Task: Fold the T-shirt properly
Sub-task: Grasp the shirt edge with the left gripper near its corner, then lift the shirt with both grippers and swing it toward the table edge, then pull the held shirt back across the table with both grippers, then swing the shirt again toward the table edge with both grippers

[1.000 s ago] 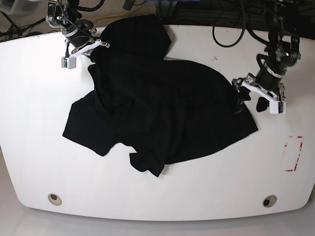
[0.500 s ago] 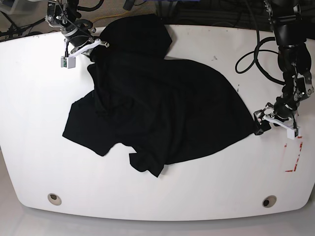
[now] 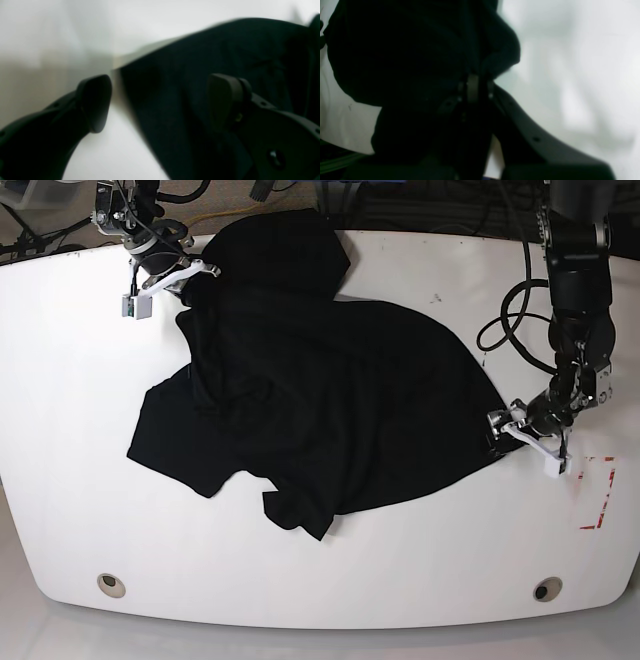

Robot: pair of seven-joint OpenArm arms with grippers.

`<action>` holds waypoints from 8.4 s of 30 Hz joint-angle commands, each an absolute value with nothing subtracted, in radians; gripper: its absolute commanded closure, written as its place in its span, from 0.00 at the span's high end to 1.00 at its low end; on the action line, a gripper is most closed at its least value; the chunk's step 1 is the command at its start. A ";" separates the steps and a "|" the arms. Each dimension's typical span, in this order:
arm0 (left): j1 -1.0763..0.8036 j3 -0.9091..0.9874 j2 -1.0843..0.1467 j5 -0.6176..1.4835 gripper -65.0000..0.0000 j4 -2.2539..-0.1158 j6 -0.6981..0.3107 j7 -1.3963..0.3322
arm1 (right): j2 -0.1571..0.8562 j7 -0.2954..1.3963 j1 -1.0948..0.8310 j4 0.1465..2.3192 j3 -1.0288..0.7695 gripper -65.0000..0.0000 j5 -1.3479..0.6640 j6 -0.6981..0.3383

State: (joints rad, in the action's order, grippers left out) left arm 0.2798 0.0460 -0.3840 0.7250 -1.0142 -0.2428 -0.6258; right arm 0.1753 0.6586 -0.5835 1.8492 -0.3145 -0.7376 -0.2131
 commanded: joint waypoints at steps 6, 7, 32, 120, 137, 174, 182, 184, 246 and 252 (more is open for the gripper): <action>0.309 -0.018 -0.354 0.727 0.78 -1.000 -0.242 -0.621 | 0.182 0.641 -0.587 1.867 -0.320 0.00 -0.753 -0.223; 0.309 -0.019 -0.352 0.727 0.71 -0.995 -0.242 -0.621 | 0.182 0.641 -0.587 1.868 -0.320 0.00 -0.753 -0.223; 0.259 -0.013 -0.381 0.728 0.00 -0.957 -0.237 -0.547 | 0.116 0.645 -0.588 1.862 -0.352 0.43 -0.842 -0.323; 0.492 0.174 -0.214 -0.007 0.00 -1.975 -0.236 -0.754 | 0.627 0.674 0.653 1.379 0.073 0.00 -0.846 -0.326; 0.763 0.174 -0.335 -0.016 0.01 -1.972 -0.243 -0.809 | 0.760 0.745 1.038 1.403 0.229 0.00 -0.914 -0.328; -0.220 0.232 -0.104 0.090 0.00 -2.014 -0.421 -0.845 | 0.498 0.823 -0.305 1.733 -0.420 0.00 -1.038 -0.328; -0.409 0.289 -0.101 0.147 0.00 -2.009 -0.421 -0.839 | 0.423 0.857 -0.404 1.739 -0.487 0.00 -1.038 -0.329; -0.435 0.308 -0.101 0.163 0.00 -2.006 -0.421 -0.837 | 0.407 0.857 -0.423 1.739 -0.498 0.00 -1.038 -0.329; 0.940 0.433 -0.239 0.242 0.01 -1.836 -0.420 -1.026 | 0.694 0.872 1.043 1.280 0.130 0.00 -0.799 -0.378; 0.993 0.358 -0.298 0.245 0.01 -1.796 -0.456 -1.038 | 0.716 0.918 1.076 1.308 0.128 0.00 -0.800 -0.421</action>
State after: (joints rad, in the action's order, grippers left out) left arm 0.9787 0.3820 -0.2756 0.2443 -1.7889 -0.4393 -1.0576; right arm 0.6868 0.9218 1.0489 1.2888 0.1379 -0.8158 -0.4236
